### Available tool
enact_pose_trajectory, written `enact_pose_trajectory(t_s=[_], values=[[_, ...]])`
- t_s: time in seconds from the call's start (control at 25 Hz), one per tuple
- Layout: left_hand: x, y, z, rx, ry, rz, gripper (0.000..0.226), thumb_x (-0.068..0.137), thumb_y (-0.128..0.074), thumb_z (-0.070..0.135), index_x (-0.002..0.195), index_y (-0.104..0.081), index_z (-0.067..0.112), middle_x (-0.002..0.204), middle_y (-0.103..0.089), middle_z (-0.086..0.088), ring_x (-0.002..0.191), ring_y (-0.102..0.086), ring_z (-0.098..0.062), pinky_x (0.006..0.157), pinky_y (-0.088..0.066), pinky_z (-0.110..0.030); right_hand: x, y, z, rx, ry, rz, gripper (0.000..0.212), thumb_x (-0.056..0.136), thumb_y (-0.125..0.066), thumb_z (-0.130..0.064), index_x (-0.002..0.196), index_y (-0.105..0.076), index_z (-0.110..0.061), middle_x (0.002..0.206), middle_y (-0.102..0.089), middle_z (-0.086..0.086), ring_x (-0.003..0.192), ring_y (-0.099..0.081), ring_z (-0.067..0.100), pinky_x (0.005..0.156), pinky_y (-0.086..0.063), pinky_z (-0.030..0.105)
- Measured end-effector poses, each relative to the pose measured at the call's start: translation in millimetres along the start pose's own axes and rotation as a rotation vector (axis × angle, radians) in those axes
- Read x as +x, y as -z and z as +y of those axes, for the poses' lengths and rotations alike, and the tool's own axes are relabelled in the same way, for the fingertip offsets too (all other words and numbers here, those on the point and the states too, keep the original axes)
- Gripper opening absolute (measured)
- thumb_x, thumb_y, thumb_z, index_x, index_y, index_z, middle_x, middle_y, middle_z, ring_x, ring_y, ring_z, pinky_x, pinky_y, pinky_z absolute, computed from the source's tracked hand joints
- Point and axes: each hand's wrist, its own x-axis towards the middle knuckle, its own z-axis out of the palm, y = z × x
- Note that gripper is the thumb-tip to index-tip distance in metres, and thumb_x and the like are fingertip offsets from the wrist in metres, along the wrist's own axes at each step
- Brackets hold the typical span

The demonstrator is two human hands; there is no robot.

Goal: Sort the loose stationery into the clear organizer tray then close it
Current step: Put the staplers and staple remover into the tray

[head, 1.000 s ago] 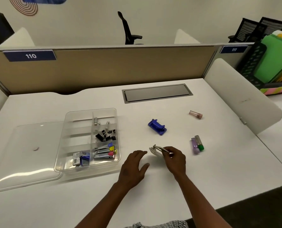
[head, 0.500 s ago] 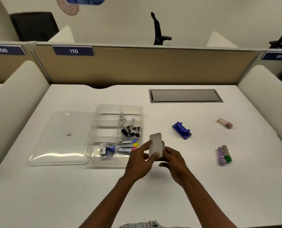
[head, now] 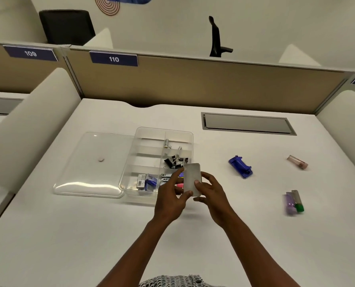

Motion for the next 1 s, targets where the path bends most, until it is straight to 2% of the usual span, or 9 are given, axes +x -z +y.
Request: enact_pose_trajectory(t_s=[0.12, 0.28, 0.36, 0.48, 0.6, 0.72, 0.88, 1.0], values=[[4, 10, 0, -0.022, -0.010, 0.012, 0.067, 0.084, -0.074, 0.017, 0.138, -0.044, 0.044, 0.112, -0.068, 0.011, 0.084, -0.069, -0.002, 0.073, -0.060, -0.025, 4, 1, -3, 0.133, -0.005, -0.039, 0.037, 0.093, -0.068, -0.014, 0.126, -0.062, -0.028, 0.113, -0.075, 0.007, 0.103, -0.073, 0.026, 0.079, -0.060, 0.035], [13, 29, 4, -0.107, 0.018, 0.009, 0.063, 0.081, -0.078, 0.019, 0.135, -0.051, 0.039, 0.107, -0.070, 0.013, 0.085, -0.070, -0.001, 0.074, -0.058, -0.021, 8, 3, -3, 0.264, -0.060, -0.122, 0.046, 0.092, -0.062, 0.000, 0.135, -0.059, -0.017, 0.126, -0.069, 0.010, 0.116, -0.066, 0.034, 0.092, -0.057, 0.044], [16, 35, 5, -0.110, 0.028, -0.051, 0.055, 0.082, -0.078, 0.023, 0.131, -0.057, 0.037, 0.110, -0.070, 0.013, 0.089, -0.070, -0.001, 0.076, -0.059, -0.021, 8, 1, -2, 0.253, -0.061, -0.161, 0.048, 0.092, -0.062, 0.001, 0.137, -0.058, -0.015, 0.130, -0.067, 0.011, 0.119, -0.064, 0.035, 0.094, -0.056, 0.045], [16, 39, 5, -0.120, 0.058, -0.071, 0.045, 0.083, -0.076, 0.025, 0.126, -0.064, 0.029, 0.107, -0.073, 0.008, 0.096, -0.069, -0.005, 0.083, -0.059, -0.028, 10, -6, -3, 0.218, -0.059, -0.162, 0.051, 0.086, -0.069, -0.007, 0.135, -0.059, -0.015, 0.128, -0.068, 0.012, 0.118, -0.065, 0.034, 0.093, -0.056, 0.045], [17, 44, 2, -0.203, 0.102, -0.048, 0.041, 0.083, -0.077, 0.026, 0.123, -0.066, 0.023, 0.104, -0.074, 0.005, 0.097, -0.070, -0.008, 0.085, -0.059, -0.033, 13, -12, -6, 0.159, -0.058, -0.152, 0.050, 0.083, -0.073, -0.019, 0.132, -0.062, -0.016, 0.123, -0.071, 0.011, 0.112, -0.068, 0.032, 0.091, -0.058, 0.047], [18, 53, -4, -0.250, 0.115, -0.037, 0.039, 0.084, -0.076, 0.022, 0.122, -0.066, 0.024, 0.105, -0.074, 0.007, 0.098, -0.070, -0.008, 0.082, -0.057, -0.026, 20, -19, -11, 0.110, -0.030, -0.154, 0.048, 0.081, -0.075, -0.024, 0.126, -0.066, -0.014, 0.118, -0.073, 0.010, 0.106, -0.071, 0.027, 0.082, -0.060, 0.040], [23, 72, -9, -0.167, 0.133, 0.062, 0.040, 0.082, -0.077, 0.017, 0.119, -0.067, 0.028, 0.107, -0.072, 0.013, 0.097, -0.070, -0.006, 0.082, -0.056, -0.024, 38, -37, -26, -0.095, 0.077, -0.178, 0.035, 0.084, -0.077, -0.011, 0.118, -0.070, -0.013, 0.110, -0.073, 0.013, 0.099, -0.070, 0.023, 0.079, -0.061, 0.037], [37, 92, -15, -0.020, 0.101, 0.137, 0.054, 0.081, -0.077, 0.013, 0.129, -0.059, 0.030, 0.109, -0.067, 0.014, 0.089, -0.070, -0.005, 0.078, -0.057, -0.023, 55, -60, -38, -0.349, 0.149, -0.196, 0.041, 0.082, -0.077, -0.003, 0.120, -0.070, -0.017, 0.107, -0.072, 0.006, 0.094, -0.069, 0.021, 0.080, -0.061, 0.036]])
